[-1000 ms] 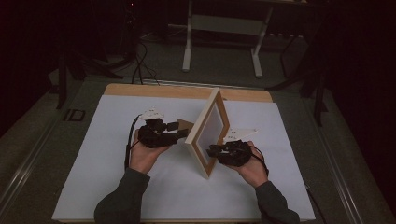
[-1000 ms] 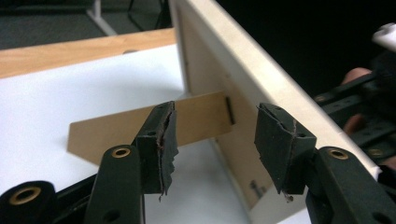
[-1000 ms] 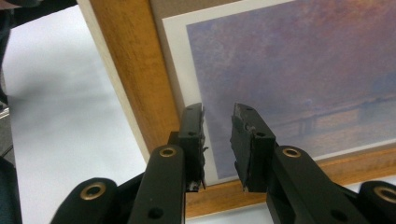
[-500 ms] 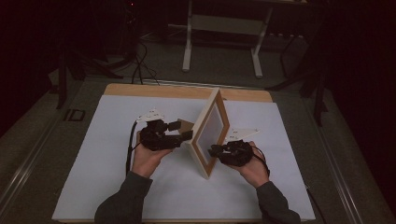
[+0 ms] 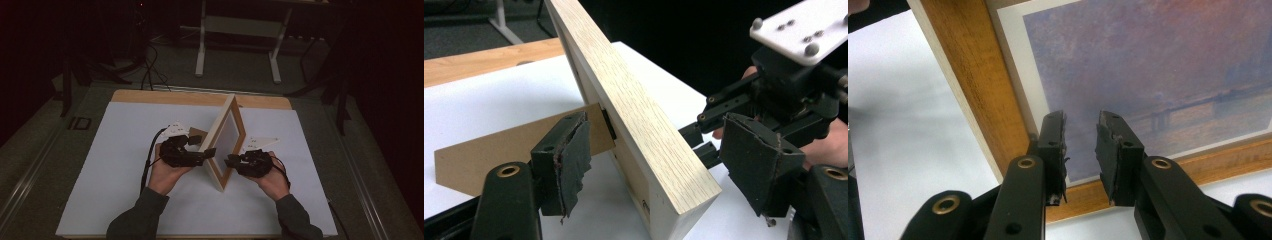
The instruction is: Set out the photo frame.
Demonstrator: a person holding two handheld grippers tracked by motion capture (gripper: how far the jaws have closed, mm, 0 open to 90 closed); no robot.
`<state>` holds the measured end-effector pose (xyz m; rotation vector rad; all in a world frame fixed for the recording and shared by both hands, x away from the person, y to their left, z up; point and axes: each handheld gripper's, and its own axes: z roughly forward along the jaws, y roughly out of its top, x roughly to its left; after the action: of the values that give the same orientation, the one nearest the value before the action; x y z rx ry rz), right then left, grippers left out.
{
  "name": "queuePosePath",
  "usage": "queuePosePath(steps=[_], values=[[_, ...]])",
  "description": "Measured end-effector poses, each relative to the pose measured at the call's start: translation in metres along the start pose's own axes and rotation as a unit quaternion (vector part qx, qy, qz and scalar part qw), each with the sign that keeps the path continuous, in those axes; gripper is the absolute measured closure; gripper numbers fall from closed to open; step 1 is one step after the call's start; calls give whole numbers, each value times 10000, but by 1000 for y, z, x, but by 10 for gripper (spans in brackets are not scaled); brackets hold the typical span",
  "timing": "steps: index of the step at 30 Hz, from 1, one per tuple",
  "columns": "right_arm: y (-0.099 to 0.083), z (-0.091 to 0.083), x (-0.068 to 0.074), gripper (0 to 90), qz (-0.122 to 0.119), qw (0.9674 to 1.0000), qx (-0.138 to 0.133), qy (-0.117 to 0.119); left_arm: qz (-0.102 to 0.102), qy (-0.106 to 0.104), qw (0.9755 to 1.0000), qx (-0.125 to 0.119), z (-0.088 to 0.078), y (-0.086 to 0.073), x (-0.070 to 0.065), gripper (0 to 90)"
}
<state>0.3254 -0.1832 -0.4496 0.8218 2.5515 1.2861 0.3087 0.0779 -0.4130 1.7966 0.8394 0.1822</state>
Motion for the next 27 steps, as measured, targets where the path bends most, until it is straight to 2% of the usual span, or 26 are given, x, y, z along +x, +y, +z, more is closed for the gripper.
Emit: queuePosePath(steps=[3,6,14,18,23,25,26,27], values=[[-1,-1,-1,727,19,10000,-9,-13,22,-2,10000,32,3,-1,-2,313],[-2,-2,-3,727,34,10000,-17,-36,101,77,9999,85,6,-2,-4,325],[-3,-4,-3,725,75,9999,-58,-40,135,220,9994,210,10,-4,-7,389],[-4,-3,-4,724,89,9999,-51,-43,105,237,9992,296,11,-5,-7,499],[-5,-3,-4,724,95,9999,-51,-44,102,262,9991,318,10,-4,-7,506],[-5,-3,-4,724,94,9999,-50,-43,95,309,9990,305,10,-4,-7,522],[-5,-3,-4,724,95,9999,-52,-42,94,452,9985,295,9,-3,-7,522],[-5,-3,-4,724,98,9999,-53,-46,82,510,9982,294,8,-3,-6,544]])
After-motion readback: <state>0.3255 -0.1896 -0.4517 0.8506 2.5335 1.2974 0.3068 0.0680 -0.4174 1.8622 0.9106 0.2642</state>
